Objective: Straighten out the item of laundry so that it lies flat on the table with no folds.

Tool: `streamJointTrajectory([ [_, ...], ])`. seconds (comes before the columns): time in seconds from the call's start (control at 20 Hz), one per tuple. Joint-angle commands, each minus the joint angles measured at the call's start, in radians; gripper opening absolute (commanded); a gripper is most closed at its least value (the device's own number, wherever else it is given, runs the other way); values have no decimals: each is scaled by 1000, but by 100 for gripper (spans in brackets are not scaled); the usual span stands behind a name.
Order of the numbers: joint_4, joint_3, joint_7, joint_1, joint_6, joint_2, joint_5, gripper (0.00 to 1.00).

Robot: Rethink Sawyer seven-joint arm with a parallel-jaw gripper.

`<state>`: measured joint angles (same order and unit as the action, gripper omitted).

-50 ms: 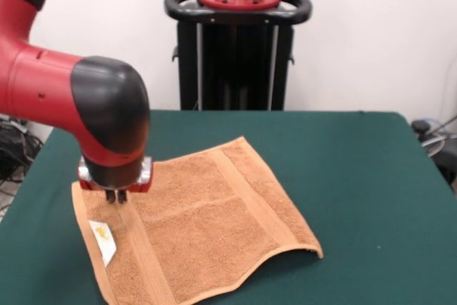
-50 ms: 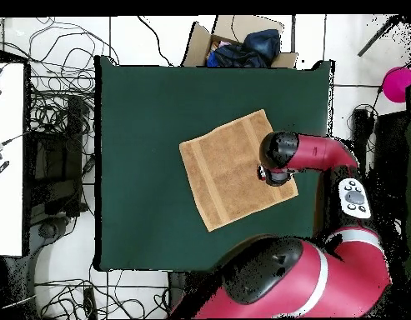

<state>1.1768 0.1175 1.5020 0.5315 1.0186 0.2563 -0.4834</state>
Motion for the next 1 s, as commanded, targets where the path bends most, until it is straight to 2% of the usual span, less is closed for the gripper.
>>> streamJointTrajectory([
  [0.05,23,67,-61,-33,-55,-88,-39,0],
  [0.5,-47,-15,-31,-110,12,-121,-134,0],
  [1.0,-85,-50,-26,-135,68,-129,-211,0],
])
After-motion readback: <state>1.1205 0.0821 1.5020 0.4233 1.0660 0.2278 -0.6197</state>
